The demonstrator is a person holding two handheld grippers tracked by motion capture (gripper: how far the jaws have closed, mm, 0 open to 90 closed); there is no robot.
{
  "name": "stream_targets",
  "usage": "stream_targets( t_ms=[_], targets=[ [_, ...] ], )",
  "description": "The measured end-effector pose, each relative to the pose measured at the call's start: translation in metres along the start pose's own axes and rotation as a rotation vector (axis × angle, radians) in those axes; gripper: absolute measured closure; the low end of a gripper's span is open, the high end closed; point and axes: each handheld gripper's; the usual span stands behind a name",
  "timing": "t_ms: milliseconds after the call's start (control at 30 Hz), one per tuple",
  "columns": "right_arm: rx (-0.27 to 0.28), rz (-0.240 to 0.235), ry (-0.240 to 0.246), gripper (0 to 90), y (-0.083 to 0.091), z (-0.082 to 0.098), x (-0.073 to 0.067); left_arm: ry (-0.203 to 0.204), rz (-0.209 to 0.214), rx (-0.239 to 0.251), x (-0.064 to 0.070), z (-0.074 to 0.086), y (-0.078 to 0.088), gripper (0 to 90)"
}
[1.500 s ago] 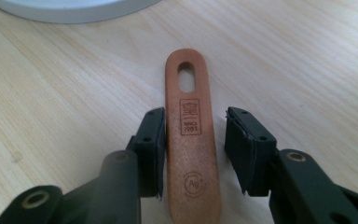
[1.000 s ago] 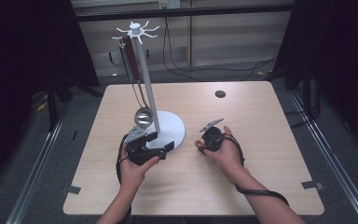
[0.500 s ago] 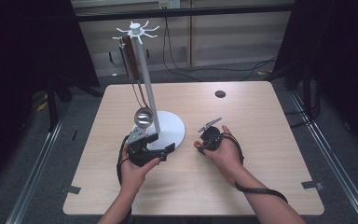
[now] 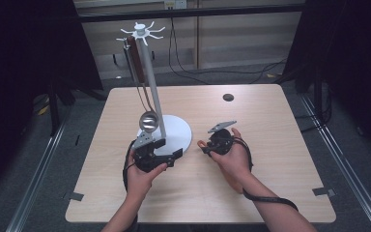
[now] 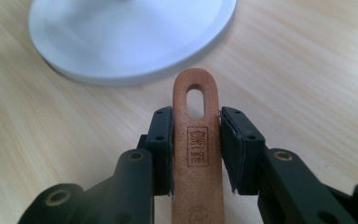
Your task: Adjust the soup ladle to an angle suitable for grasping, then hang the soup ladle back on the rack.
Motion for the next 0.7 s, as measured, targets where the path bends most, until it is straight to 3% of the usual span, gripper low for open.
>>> stream_targets(
  t_ms=[67, 200, 700],
  targets=[
    [0.059, -0.019, -0.023, 66.9, 0.006, -0.001, 0.001, 0.012, 0.012, 0.003, 0.000, 0.000, -0.002, 15.0],
    [0.127, -0.022, -0.027, 66.9, 0.018, -0.004, -0.001, 0.013, 0.027, -0.007, 0.003, 0.001, -0.008, 14.1],
    [0.322, -0.042, -0.039, 67.0, 0.049, -0.010, -0.008, 0.025, 0.110, -0.001, 0.020, -0.005, -0.023, 17.2]
  ],
)
Point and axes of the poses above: each handheld gripper's, and its own axes: y roughly backward along the jaws, z roughly out of its underside, x roughly to its right, and after that the axes turned 8 degrees about -x, right-handed
